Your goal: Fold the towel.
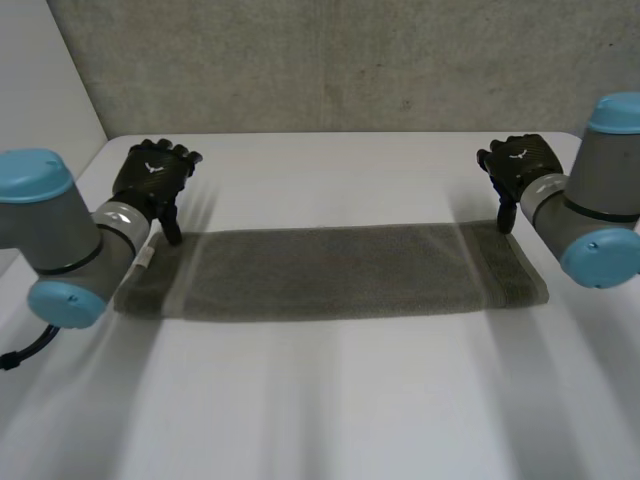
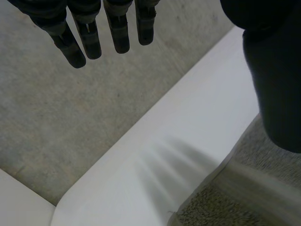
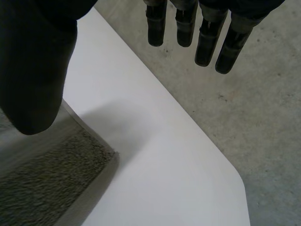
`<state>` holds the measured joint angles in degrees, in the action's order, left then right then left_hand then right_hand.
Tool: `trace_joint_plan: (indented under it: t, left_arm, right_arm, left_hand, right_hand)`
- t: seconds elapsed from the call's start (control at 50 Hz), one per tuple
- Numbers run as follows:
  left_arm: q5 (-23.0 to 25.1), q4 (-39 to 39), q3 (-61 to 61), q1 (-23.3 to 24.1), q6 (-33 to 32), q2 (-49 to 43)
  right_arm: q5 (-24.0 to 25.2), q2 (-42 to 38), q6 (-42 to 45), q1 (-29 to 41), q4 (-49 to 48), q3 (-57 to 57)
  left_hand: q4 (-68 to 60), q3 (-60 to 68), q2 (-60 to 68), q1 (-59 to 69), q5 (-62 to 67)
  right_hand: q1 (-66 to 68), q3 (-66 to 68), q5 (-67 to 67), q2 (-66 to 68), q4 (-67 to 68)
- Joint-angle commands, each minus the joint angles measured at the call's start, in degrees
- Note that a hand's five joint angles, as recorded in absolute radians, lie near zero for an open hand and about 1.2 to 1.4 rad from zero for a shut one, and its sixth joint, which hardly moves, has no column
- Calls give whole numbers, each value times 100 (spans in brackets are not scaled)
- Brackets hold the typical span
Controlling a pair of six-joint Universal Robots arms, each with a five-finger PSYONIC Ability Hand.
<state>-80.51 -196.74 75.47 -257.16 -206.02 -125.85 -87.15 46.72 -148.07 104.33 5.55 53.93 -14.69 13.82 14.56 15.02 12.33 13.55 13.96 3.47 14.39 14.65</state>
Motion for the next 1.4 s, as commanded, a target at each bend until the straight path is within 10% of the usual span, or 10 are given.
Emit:
trace_joint_plan:
  t: [0.02,0.44,0.66,0.74,1.16,1.4]
  left_arm:
    - [36,-118,1362,-19,527,1167]
    - [36,-1464,3387,43,941,1916]
    - [36,-1490,3395,52,941,1933]
    - [36,-1490,3395,104,941,1916]
    - [45,-1508,3466,122,941,1951]
    - [45,-1508,3466,122,932,1942]
  right_arm:
    - [154,1223,-47,-35,-230,1793]
    - [998,1410,41,-861,-1707,4055]
    - [1015,865,33,-1002,-1812,3677]
    - [1015,786,33,-1054,-1812,3651]
    - [963,1699,866,-2883,-962,2950]
    - [998,1744,7,75,-45,1183]
  left_hand:
    - [469,-382,-456,-502,-1233]
    - [469,-382,-456,-502,-1233]
    - [469,-382,-456,-502,-1233]
    - [469,-382,-456,-502,-1233]
    - [469,-382,-456,-502,-1233]
    - [469,-382,-456,-502,-1233]
  right_hand:
    - [-355,-396,-347,-439,-465]
    - [1100,1059,1108,1016,990]
    - [3623,3582,3631,3539,3513]
    - [6638,6597,6646,6554,6528]
    - [6645,6604,6653,6561,6535]
    - [6645,6604,6653,6561,6535]
